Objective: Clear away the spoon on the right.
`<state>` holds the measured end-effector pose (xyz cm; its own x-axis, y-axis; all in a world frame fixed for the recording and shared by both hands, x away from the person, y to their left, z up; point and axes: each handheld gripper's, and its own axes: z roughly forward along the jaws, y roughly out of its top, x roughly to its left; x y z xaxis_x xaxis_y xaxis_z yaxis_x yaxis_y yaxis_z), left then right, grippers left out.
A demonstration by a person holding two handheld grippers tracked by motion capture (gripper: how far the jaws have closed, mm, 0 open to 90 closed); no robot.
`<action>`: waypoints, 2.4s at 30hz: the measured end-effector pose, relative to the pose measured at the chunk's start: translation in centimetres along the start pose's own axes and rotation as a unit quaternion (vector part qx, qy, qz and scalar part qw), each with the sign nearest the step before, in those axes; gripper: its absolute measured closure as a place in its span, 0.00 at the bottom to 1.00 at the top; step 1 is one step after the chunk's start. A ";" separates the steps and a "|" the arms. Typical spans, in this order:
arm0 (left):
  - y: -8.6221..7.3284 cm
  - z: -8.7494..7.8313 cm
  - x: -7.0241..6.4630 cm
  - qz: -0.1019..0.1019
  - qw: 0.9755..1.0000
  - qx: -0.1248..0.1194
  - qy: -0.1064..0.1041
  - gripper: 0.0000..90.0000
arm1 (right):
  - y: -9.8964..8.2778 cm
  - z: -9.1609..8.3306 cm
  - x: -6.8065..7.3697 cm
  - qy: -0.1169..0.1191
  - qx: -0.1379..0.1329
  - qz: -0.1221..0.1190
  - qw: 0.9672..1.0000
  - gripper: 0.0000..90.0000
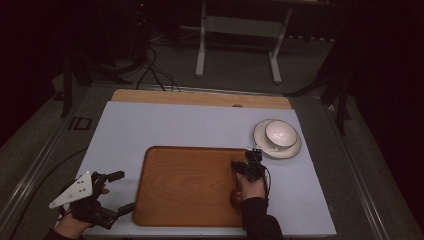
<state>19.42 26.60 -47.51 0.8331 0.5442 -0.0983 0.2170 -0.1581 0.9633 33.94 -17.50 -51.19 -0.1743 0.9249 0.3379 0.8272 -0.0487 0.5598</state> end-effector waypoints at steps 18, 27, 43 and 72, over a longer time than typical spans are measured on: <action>0.0 -0.1 0.0 -0.001 1.000 -0.001 0.000 0.00 | 0.7 -1.8 0.1 0.044 0.006 -0.040 0.998 0.31; 0.0 -0.1 0.0 0.001 1.000 -0.001 0.002 0.00 | 1.2 -3.8 0.1 0.065 -0.002 -0.088 0.994 0.23; -0.1 0.1 0.0 -0.001 1.000 0.003 0.001 0.00 | 1.0 -6.5 -1.0 0.081 -0.012 -0.157 0.984 0.15; -0.2 0.1 0.1 -0.001 1.000 0.008 0.000 0.00 | -3.4 -9.5 -4.5 0.083 -0.062 -0.186 0.977 0.15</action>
<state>19.56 26.60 -47.76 0.8333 0.5437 -0.0999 0.2262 -0.1705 0.9590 26.85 -25.06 -47.43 -0.5430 0.8139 0.2068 0.6216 0.2240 0.7506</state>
